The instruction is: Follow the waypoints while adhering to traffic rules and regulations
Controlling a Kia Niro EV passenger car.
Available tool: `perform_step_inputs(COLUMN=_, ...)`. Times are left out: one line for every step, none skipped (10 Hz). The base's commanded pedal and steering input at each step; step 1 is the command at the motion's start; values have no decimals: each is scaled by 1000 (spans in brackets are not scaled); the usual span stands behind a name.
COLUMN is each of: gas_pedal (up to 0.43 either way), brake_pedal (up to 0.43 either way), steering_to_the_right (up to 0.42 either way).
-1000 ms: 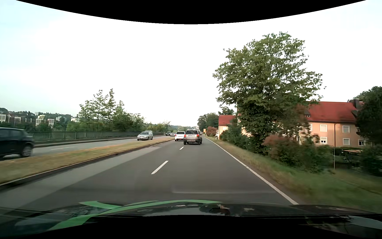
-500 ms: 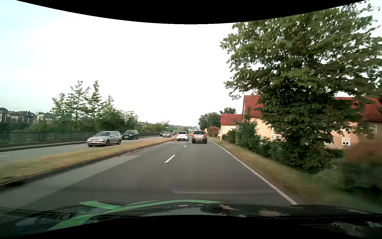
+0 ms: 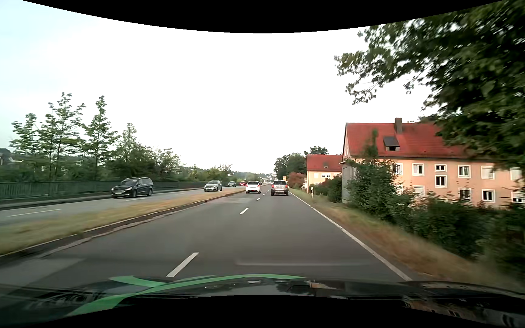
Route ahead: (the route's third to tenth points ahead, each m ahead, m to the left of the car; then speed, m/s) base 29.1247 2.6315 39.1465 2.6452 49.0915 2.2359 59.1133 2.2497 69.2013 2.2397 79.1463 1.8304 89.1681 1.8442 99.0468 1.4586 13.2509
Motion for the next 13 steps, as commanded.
perform_step_inputs(gas_pedal=118, brake_pedal=0, steering_to_the_right=0)
perform_step_inputs(gas_pedal=118, brake_pedal=0, steering_to_the_right=3)
perform_step_inputs(gas_pedal=118, brake_pedal=0, steering_to_the_right=3)
perform_step_inputs(gas_pedal=118, brake_pedal=0, steering_to_the_right=3)
perform_step_inputs(gas_pedal=118, brake_pedal=0, steering_to_the_right=3)
perform_step_inputs(gas_pedal=118, brake_pedal=0, steering_to_the_right=1)
perform_step_inputs(gas_pedal=130, brake_pedal=0, steering_to_the_right=-1)
perform_step_inputs(gas_pedal=130, brake_pedal=0, steering_to_the_right=-1)
perform_step_inputs(gas_pedal=130, brake_pedal=0, steering_to_the_right=-1)
perform_step_inputs(gas_pedal=130, brake_pedal=0, steering_to_the_right=-1)
perform_step_inputs(gas_pedal=130, brake_pedal=0, steering_to_the_right=-1)
perform_step_inputs(gas_pedal=130, brake_pedal=0, steering_to_the_right=-1)
perform_step_inputs(gas_pedal=130, brake_pedal=0, steering_to_the_right=-1)
